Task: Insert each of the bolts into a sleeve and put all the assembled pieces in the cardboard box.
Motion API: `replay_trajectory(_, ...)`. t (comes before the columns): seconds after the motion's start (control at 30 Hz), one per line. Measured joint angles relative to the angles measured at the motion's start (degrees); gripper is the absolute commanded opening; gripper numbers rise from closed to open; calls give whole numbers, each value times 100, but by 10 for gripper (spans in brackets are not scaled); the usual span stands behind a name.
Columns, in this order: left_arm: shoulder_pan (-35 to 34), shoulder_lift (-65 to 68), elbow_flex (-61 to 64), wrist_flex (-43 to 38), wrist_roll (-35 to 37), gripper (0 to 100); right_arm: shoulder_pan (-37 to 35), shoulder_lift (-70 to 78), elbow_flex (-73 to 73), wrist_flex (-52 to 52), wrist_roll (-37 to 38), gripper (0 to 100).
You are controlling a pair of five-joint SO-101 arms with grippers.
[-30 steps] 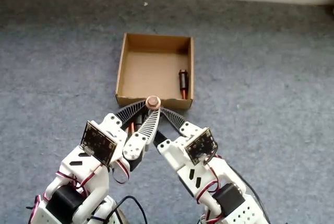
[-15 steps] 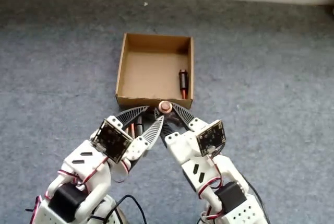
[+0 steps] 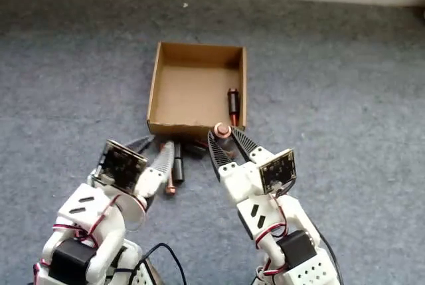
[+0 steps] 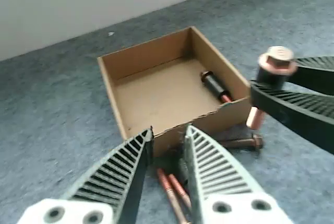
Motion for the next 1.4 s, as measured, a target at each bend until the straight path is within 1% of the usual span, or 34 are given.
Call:
replay_trajectory(0.07,-536,0,88,0,-88,3,0,0,9,202,0,5)
replay_trajectory(0.17,-1275,9,440,0,-475,6,0,0,9,246,0,5)
replay_trajectory(0.27,-1916,18,958,0,-598,6,0,0,9,334,0,5)
replay_trajectory(0.37,-2444,70,1512,-185,-624,6,0,0,-44,448,0,5)
replay_trajectory(0.47,-2787,70,2057,-598,-642,6,0,281,-308,448,0,5)
replay_trajectory(0.6,-2927,70,2321,-985,-642,6,0,1398,-1160,448,0,5)
replay_trajectory(0.7,-2927,79,2374,-1037,-642,6,0,2523,-1873,431,0,5)
replay_trajectory(0.8,-2927,70,2400,-1055,-642,6,62,3710,-2470,62,0,5)
replay_trajectory(1.0,-2927,62,2400,-1055,-642,6,264,5741,-2945,-1433,0,5)
replay_trajectory(1.2,-2927,62,2418,-1055,-642,6,281,7182,-2945,-3077,0,5)
replay_trajectory(1.33,-2927,62,2418,-1055,-642,6,281,7991,-2971,-3657,0,9)
replay_trajectory(1.4,-2927,62,2418,-1055,-642,6,281,8360,-3095,-3789,0,15)
